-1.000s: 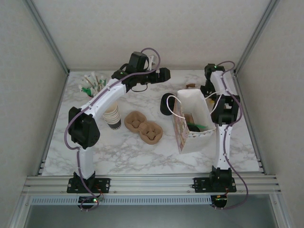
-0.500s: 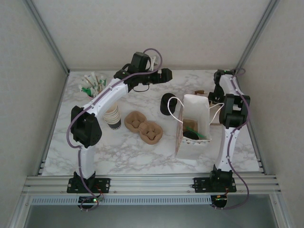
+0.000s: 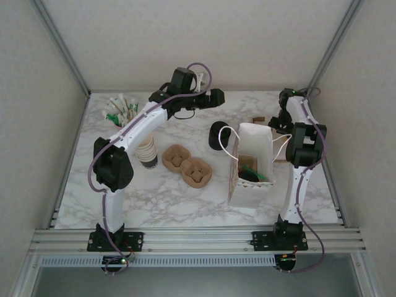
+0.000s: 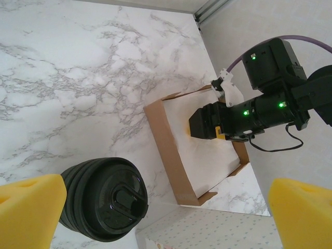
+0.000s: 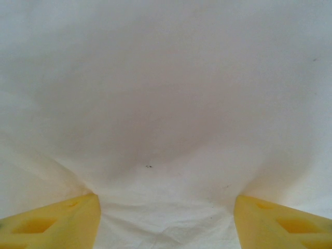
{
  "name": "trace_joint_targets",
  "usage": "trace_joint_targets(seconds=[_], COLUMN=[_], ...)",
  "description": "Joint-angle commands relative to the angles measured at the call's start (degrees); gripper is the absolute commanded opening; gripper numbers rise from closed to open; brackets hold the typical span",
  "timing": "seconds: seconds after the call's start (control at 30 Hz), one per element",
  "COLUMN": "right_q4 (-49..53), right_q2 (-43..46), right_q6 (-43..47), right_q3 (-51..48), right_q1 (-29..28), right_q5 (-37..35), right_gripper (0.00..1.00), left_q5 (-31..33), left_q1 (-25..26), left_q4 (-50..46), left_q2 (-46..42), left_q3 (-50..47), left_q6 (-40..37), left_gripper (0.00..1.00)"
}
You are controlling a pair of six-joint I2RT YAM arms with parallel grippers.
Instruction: Pack the takeout coffee
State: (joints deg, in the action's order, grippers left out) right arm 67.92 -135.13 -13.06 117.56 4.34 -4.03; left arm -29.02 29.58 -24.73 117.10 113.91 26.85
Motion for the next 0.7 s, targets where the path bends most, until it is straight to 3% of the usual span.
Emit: trace_joint_targets(seconds=[0.0, 0.2, 0.43, 0.67], right_q4=[0.2, -0.6, -1.5, -1.9], right_q2=[-2.3, -2.3, -1.2, 0.9], right_q6=[-0.5, -0.5, -0.7, -0.8], right_q3=[1.4, 0.9, 2.4, 2.2], right_q1=[-0.3, -0.3, -0.4, -0.4], right_q5=[-0.8, -0.4, 0.9, 1.2], right_gripper=[0.69, 0.6, 0.42, 0.35], left_q5=[-1.0, -1.0, -0.9, -1.0], left_q1=[0.4, 0.4, 0.4, 0.4], left_q4=[-0.4, -0.3, -0.4, -0.2], left_q2=[0.3, 0.3, -0.1, 0.3], left_q3=[1.4, 1.4, 1.1, 1.5], left_q6=[-0.4, -0.4, -0.5, -0.3], left_gripper=[1.0, 1.0, 1.0, 1.0])
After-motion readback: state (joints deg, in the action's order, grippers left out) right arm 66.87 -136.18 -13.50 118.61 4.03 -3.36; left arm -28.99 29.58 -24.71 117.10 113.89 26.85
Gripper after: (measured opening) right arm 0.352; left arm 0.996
